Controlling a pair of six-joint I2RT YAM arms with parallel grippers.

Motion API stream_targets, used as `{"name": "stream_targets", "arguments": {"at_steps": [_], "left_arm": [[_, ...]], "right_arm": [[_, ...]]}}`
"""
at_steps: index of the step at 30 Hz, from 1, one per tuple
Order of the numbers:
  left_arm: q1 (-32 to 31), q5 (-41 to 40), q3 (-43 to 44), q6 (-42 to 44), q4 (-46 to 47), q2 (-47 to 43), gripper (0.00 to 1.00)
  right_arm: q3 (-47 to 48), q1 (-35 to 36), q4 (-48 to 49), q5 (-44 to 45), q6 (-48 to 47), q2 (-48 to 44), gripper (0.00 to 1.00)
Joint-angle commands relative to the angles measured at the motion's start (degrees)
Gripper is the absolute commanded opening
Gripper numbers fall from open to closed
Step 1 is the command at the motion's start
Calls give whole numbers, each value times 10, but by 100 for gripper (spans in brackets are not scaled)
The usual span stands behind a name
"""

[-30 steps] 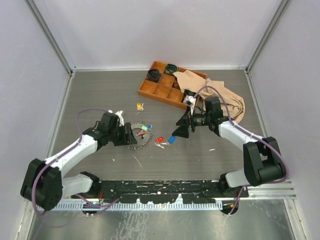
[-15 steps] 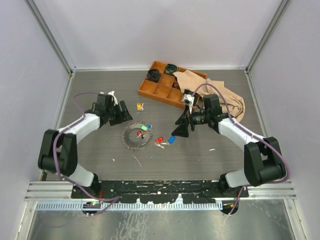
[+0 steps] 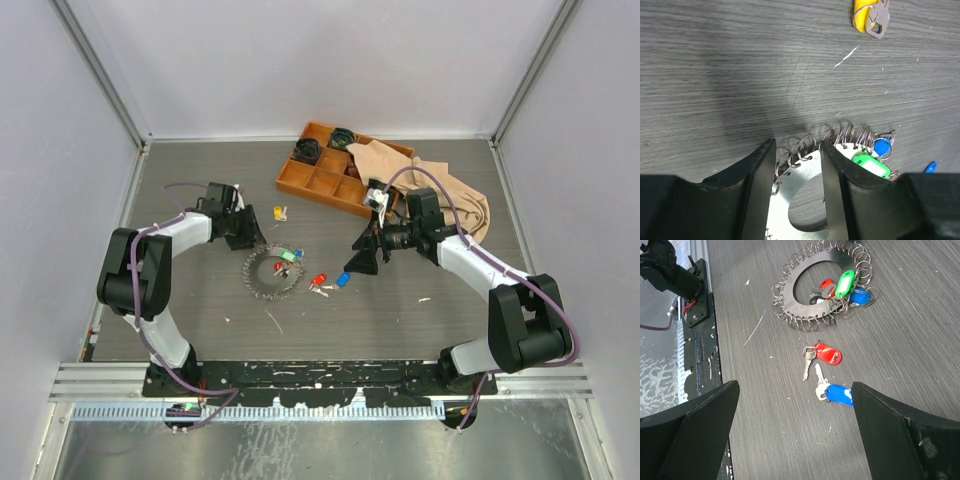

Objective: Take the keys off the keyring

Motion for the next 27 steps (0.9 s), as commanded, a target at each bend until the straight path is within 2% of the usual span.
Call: {"name": "stream_targets", "arguments": {"at_steps": [1, 7, 14, 19, 27], "left_arm": [[1, 25, 15, 7, -12, 12, 39], [1, 34, 12, -3, -11, 11, 27], [1, 52, 4, -12, -3, -8, 0], [-1, 50, -7, 0, 6, -53, 0], [-20, 33, -24, 17, 27, -124, 0]], "right_arm": [[25, 3, 6, -5, -10, -14, 100], [26, 3, 3, -4, -13, -16, 100], [25, 3, 5, -12, -8, -12, 100], [11, 4, 47, -39, 35, -4, 100], [-47, 19, 205, -37, 159, 19, 100]]}}
